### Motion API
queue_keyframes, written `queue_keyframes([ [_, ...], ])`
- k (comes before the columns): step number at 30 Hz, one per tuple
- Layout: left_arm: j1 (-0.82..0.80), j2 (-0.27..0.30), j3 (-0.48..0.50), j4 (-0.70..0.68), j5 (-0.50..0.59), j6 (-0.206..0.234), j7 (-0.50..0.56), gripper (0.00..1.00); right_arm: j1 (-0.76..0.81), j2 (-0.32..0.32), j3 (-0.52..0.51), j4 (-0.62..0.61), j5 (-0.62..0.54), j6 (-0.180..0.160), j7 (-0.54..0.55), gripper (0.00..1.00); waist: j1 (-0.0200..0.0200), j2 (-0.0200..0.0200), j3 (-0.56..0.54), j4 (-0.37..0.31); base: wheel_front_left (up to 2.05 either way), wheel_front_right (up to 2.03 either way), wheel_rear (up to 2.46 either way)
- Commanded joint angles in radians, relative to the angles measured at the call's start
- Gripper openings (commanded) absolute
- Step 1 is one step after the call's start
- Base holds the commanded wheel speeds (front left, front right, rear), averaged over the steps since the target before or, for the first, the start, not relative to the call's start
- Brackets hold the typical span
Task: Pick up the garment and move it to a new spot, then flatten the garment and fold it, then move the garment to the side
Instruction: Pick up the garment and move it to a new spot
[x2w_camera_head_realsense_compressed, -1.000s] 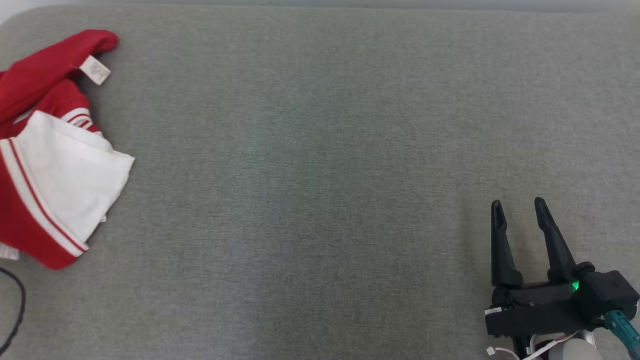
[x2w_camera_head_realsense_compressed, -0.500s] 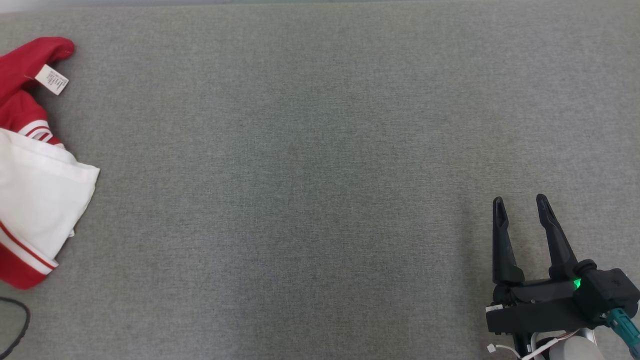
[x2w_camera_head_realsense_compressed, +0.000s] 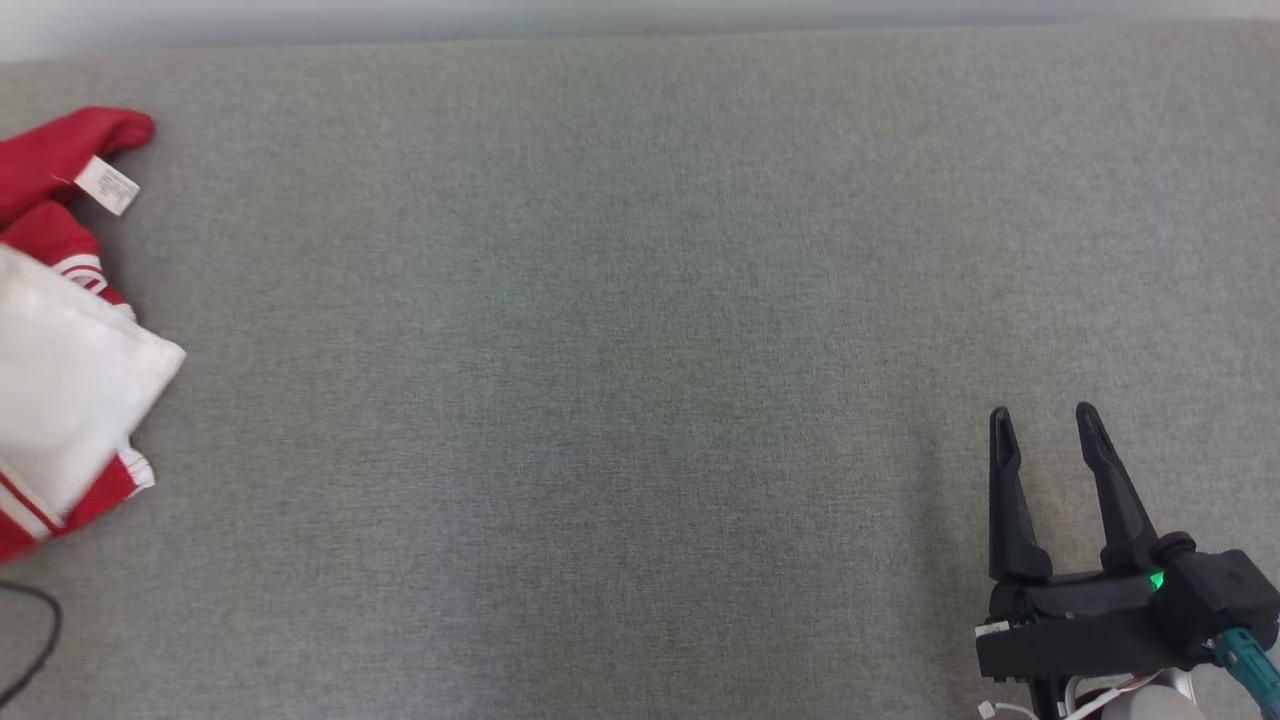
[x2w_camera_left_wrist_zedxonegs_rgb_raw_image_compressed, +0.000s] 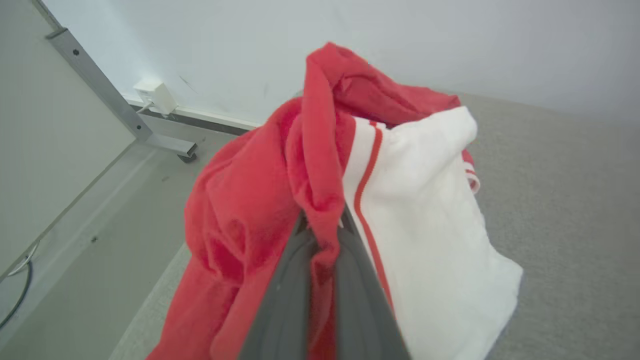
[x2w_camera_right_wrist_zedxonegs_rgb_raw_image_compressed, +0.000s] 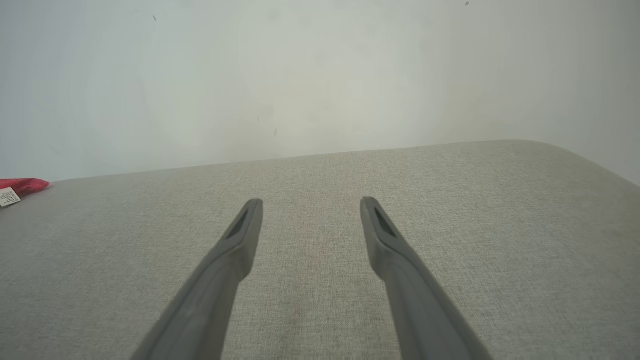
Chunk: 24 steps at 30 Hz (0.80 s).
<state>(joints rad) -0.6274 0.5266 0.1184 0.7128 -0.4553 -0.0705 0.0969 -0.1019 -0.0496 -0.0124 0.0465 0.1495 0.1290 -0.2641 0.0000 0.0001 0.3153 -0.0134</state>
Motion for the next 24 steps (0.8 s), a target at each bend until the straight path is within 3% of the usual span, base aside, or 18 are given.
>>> queue_keyframes([
  [1,-0.023,0.011,0.001,-0.018,0.018,0.004,-0.033,0.00,0.010,-0.001,-0.002,0.002,0.011,0.003,-0.001,1.00,0.0000,-0.0001,-0.031,0.017,0.00,0.00,0.00],
  [6,-0.082,0.014,-0.008,-0.111,0.030,0.001,-0.120,0.00,0.027,-0.001,0.006,0.013,0.025,0.003,-0.001,1.00,0.0000,-0.0001,-0.086,0.039,0.00,0.00,0.00],
  [12,-0.168,0.006,-0.057,-0.260,0.038,-0.019,-0.120,0.00,0.044,-0.001,0.016,0.024,0.049,0.003,-0.001,1.00,0.0000,-0.0001,-0.138,0.032,0.00,0.00,0.00],
  [24,-0.267,-0.118,-0.221,-0.530,0.039,-0.025,-0.001,0.00,0.076,-0.002,0.041,0.042,0.104,0.003,0.000,1.00,0.0000,-0.0001,-0.207,-0.115,0.00,0.00,0.00],
])
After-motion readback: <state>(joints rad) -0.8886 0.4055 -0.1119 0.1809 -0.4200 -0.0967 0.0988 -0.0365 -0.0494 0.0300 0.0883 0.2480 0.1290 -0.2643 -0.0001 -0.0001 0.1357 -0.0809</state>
